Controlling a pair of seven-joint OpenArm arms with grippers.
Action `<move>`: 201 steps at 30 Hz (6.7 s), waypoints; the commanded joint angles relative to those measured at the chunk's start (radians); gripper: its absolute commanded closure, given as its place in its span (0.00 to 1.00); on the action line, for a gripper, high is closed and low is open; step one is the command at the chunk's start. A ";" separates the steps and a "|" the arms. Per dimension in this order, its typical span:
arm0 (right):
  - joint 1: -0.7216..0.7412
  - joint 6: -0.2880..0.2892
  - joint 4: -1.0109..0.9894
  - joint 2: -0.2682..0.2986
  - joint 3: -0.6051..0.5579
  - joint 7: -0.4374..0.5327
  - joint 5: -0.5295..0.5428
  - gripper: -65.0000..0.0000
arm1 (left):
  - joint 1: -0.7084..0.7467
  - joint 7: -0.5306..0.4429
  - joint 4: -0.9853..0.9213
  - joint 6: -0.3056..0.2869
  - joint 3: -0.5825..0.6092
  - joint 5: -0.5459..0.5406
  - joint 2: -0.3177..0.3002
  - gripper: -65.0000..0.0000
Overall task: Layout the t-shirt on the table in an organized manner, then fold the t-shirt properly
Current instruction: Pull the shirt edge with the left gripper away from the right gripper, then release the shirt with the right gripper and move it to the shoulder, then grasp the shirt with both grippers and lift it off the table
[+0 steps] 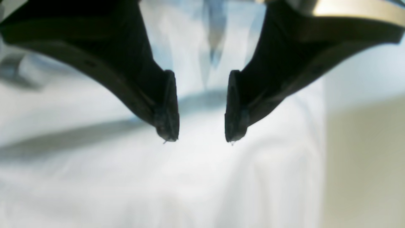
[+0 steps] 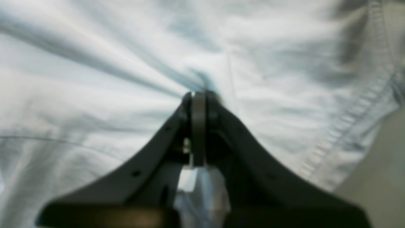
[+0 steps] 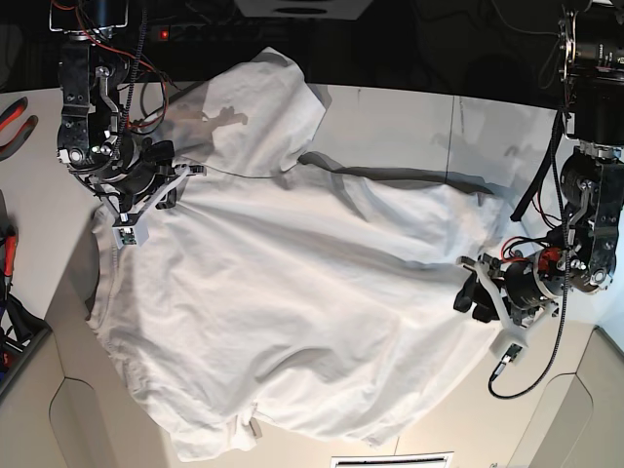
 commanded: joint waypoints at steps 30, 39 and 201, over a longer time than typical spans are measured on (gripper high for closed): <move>0.008 -0.011 0.009 0.005 0.003 0.003 0.037 1.00 | 0.126 -0.073 -0.057 0.234 -0.007 0.435 0.014 0.64; 0.008 -0.011 0.010 0.006 0.003 0.002 0.027 1.00 | 0.126 -0.054 -0.057 0.227 -0.007 0.389 -0.031 0.64; -0.255 0.312 0.000 -0.144 0.459 -0.106 0.666 1.00 | 0.118 -0.019 -0.406 -0.028 -0.574 -0.384 -0.029 0.49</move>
